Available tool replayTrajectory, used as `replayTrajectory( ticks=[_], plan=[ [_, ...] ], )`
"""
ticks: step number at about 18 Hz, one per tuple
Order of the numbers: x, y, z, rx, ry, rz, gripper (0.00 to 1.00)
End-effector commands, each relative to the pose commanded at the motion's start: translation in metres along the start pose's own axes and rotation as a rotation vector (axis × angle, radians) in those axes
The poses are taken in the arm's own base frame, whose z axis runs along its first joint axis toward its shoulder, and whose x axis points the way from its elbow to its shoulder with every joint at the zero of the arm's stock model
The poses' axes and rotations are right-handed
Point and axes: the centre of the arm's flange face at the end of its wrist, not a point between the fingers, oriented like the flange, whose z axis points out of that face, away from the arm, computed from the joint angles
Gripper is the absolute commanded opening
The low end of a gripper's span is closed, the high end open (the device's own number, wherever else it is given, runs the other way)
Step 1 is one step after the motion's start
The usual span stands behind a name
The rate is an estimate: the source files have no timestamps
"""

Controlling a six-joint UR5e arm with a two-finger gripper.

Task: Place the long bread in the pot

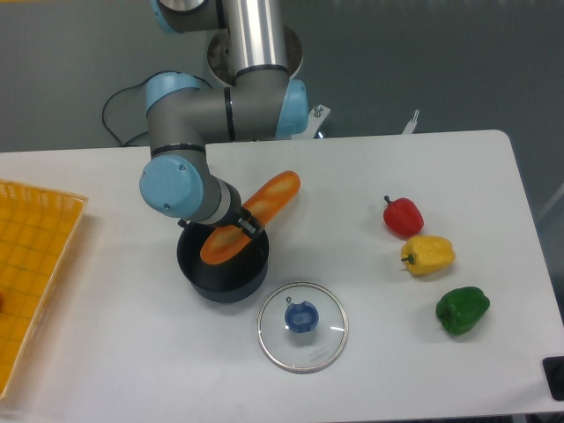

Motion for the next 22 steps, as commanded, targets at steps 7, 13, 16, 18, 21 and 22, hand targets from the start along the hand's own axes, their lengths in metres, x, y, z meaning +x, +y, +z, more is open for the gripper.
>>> replayTrajectory(
  ticks=[7,13,16,18,21,22],
  plan=[
    [0.000,-0.022,0.015,-0.047,-0.012,-0.020,0.45],
    [-0.001,-0.035,0.019,-0.057,-0.016,-0.031,0.50],
    [-0.001,-0.032,0.014,-0.050,-0.023,-0.033,0.73],
    [-0.002,-0.030,0.004,-0.033,-0.033,-0.035,0.75],
    [-0.003,-0.021,-0.016,-0.001,-0.053,-0.042,0.89],
    [-0.002,-0.016,-0.023,0.010,-0.060,-0.047,0.93]
  ],
)
